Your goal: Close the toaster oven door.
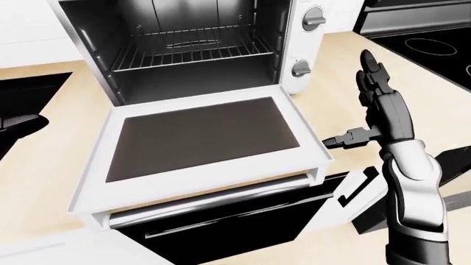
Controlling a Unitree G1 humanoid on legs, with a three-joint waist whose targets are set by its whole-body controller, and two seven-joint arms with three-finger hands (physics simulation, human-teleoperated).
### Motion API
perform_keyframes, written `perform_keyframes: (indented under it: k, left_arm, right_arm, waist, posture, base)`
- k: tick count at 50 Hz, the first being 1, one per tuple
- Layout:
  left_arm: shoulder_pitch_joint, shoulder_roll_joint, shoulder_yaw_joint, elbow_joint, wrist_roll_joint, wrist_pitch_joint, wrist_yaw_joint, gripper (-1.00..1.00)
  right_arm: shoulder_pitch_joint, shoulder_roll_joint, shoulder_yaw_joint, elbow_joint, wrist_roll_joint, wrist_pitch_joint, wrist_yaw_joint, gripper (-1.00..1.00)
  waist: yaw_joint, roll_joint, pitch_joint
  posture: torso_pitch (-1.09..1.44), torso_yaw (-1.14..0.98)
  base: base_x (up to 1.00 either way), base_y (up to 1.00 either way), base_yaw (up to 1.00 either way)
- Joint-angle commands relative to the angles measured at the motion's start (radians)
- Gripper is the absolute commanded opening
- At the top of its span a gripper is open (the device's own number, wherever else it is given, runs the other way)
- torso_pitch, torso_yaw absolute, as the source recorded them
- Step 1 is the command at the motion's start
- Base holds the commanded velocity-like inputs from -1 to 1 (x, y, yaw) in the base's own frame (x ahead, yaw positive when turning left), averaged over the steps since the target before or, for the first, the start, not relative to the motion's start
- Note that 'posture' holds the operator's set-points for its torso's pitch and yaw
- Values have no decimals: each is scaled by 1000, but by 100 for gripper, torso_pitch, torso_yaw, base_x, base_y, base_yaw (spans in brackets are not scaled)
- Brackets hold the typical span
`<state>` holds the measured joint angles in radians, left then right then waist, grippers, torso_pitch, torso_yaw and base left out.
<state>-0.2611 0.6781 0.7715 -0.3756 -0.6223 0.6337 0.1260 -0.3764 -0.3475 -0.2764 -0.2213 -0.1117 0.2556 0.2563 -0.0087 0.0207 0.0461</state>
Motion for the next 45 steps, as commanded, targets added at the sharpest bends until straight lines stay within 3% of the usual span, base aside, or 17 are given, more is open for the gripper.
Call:
perform_keyframes:
  k: [1, 14, 38, 45]
  left_arm:
    - [-17, 24, 17, -27, 1, -29, -1, 100]
    - [-17, 26, 20, -31, -2, -25, 1, 100]
    - [-12, 24, 25, -30, -1, -28, -4, 100]
    - [-15, 27, 24, -29, -3, -28, -1, 100]
  right_arm:
    - [-20, -6, -7, -30, -13, -49, -7, 100]
    - [-25, 15, 6, -54, -34, -50, -5, 100]
    - [-16, 105, 94, -133, -91, -28, 10, 100]
    - [-57, 117, 110, -195, -86, 35, 4, 100]
  waist:
    - [0, 4, -21]
    - [-1, 6, -21]
    - [-7, 13, -21]
    - [-9, 15, -19]
  posture:
    - [0, 0]
    - [0, 0]
    - [0, 0]
    - [0, 0]
  base:
    - [0, 0, 0]
    - [0, 0, 0]
    - [0, 0, 0]
    - [0, 0, 0]
